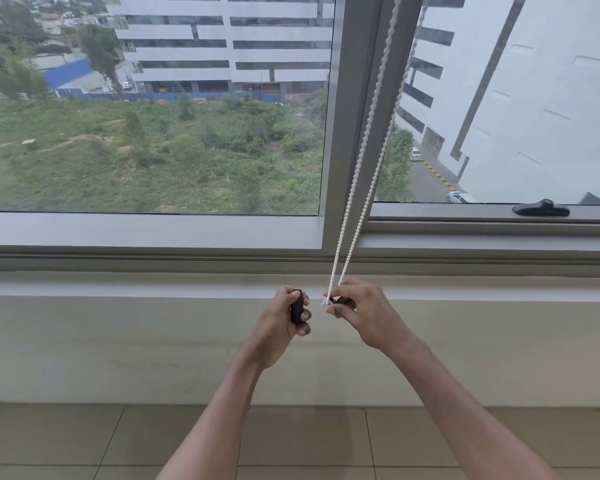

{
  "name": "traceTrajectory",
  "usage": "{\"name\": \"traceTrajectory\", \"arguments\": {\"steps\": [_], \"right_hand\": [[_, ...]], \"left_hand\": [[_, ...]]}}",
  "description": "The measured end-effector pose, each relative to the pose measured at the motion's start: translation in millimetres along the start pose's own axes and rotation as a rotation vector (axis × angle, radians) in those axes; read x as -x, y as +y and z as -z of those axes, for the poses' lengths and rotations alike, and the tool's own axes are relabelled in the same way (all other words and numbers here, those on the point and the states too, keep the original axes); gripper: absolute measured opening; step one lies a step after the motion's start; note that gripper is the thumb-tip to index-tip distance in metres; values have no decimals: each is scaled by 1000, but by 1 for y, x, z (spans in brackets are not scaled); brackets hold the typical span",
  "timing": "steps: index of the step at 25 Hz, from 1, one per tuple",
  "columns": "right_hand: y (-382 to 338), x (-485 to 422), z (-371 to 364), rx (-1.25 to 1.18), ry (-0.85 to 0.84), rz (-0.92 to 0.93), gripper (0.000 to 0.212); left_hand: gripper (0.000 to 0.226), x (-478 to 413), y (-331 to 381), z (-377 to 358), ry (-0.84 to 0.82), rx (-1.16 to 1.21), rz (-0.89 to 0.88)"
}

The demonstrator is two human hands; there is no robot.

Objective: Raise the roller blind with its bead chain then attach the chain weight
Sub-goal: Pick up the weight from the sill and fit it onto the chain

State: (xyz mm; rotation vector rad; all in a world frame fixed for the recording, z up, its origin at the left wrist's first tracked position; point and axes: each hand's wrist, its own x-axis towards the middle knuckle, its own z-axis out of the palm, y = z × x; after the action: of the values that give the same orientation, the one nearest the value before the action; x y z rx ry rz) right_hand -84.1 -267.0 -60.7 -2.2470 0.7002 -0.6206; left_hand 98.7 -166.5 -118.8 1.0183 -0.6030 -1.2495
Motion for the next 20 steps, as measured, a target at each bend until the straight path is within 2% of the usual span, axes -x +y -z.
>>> {"name": "traceTrajectory", "arguments": {"steps": [5,7,14,20], "right_hand": [[1,-2,-6,-143,47,-69,14],[2,-2,-9,-218,80,-106,13],[0,0,-19,-324,129,-155,20],[-1,2,-23,-359,143,-159,13]], "left_hand": [[35,5,-1,19,-109,-193,-67],[40,5,0,24,-81,-217,-108],[44,2,-7,32,-34,-201,-129],[41,8,1,26,-58,-190,-163]]}}
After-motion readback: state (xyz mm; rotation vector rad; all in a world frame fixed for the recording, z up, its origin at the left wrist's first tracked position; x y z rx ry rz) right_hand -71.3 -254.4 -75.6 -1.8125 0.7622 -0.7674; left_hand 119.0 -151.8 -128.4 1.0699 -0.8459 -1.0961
